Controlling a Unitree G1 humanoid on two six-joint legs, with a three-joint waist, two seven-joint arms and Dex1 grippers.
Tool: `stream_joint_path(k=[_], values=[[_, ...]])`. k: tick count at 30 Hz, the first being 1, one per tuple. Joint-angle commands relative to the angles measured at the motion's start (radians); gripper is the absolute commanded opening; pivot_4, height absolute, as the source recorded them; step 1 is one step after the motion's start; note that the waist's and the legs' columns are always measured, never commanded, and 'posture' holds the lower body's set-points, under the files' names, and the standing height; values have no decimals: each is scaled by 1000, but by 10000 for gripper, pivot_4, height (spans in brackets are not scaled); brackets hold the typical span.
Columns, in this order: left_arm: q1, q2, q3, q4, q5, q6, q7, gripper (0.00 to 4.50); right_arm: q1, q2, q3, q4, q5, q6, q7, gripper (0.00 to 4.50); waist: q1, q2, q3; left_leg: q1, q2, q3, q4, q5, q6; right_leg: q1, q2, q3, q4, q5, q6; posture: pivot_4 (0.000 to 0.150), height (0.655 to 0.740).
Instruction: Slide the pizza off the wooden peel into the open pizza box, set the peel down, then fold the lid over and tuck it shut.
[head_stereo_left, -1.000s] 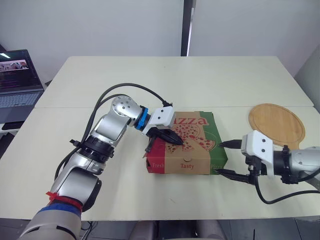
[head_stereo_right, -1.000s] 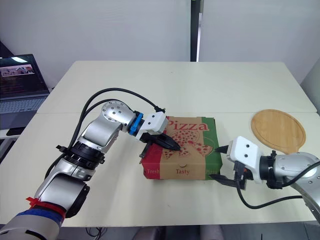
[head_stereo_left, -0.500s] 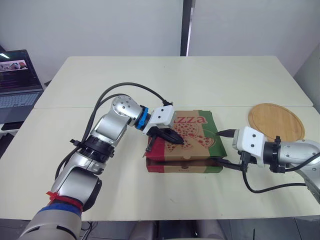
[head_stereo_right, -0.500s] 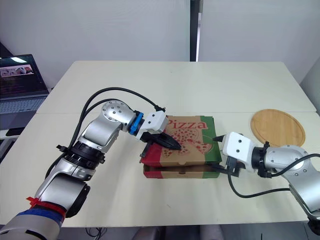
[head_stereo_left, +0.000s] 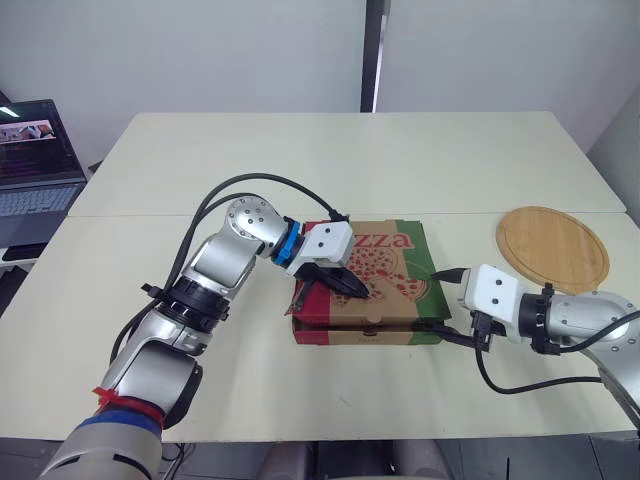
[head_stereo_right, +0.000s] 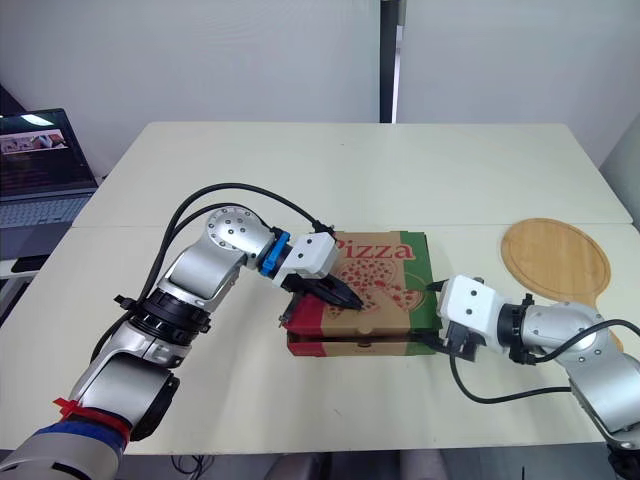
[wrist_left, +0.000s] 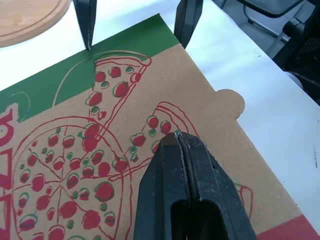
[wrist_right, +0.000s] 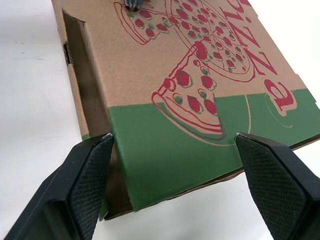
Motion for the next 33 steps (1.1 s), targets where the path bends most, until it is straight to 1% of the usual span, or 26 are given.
stream_joint_path(k=[1,2,5,8,10,11,12,14,15,20,23,24,26,28,31,33], values=[[8,10,-8,-30,11,-7,-2,0,0,14,-26,-25,-6,-23,-14,41495,0,0,0,0,0,0,0,0,0,0,0,0,0,0,0,1500,7400],[10,11,-7,-31,13,-7,-1,0,1,21,-42,-34,16,-11,-11,41495,0,0,0,0,0,0,0,0,0,0,0,0,0,0,0,1500,7400],[10,11,-4,-27,18,-9,3,0,-11,46,-129,-74,160,87,7,41495,0,0,0,0,0,0,0,0,0,0,0,0,0,0,0,1500,7400],[9,8,-1,-24,20,-9,7,0,-36,64,-181,-81,261,163,1,41495,1,0,0,0,0,0,0,0,0,0,0,0,0,0,0,1500,7400],[9,7,0,-22,21,-10,9,0,-62,80,-159,-66,255,174,-26,41495,1,0,0,0,0,-1,0,0,0,0,0,0,0,0,0,1500,7400],[9,6,1,-21,22,-10,11,0,-75,86,-128,-53,222,163,-44,39821,0,0,0,0,0,0,0,0,0,0,0,0,0,0,0,1500,7400],[9,5,2,-20,22,-11,12,0,-84,94,-91,-41,185,148,-62,37877,0,0,0,0,0,0,0,0,0,0,0,0,0,0,0,1500,7400],[8,3,4,-19,20,-11,17,0,-99,115,-26,-26,138,127,-86,32477,0,0,0,0,0,0,0,0,0,0,0,0,0,0,0,1500,7400],[8,2,5,-19,20,-11,19,0,-105,123,-1,-20,121,118,-92,28258,0,0,0,0,0,0,0,0,0,0,0,0,0,0,0,1500,7400],[-8,-2,49,-33,-20,19,42,0,-120,144,101,4,49,66,-81,10471,0,0,0,0,0,0,0,0,0,-1,0,0,0,0,0,1500,7400],[-33,19,120,-74,-86,92,60,0,-138,159,132,16,28,52,-74,522,-2,0,0,0,0,0,0,0,0,-1,0,0,0,0,0,1500,7400],[-38,31,143,-87,-104,117,66,0,-141,161,137,19,23,49,-72,522,-3,0,0,0,0,0,0,0,0,-1,0,0,0,0,0,1500,7400],[-43,105,205,-73,-115,151,71,0,-148,164,150,27,13,40,-67,522,-3,0,0,0,0,-1,0,0,0,-1,0,0,0,0,0,1500,7400],[-32,173,235,-43,-102,143,74,0,-151,166,156,32,7,34,-63,522,-8,1,0,0,0,-1,0,0,0,-1,0,0,1,0,0,1500,7400],[42,283,244,-4,-53,71,58,0,-150,166,160,37,-1,25,-57,522,-8,1,-1,0,1,-1,-1,0,0,-3,1,0,1,0,0,1500,7400],[99,332,243,-22,-49,62,39,0,-149,165,162,39,-4,21,-52,522,-8,1,-1,0,1,0,-2,0,0,-2,1,1,0,0,0,1500,7400]])
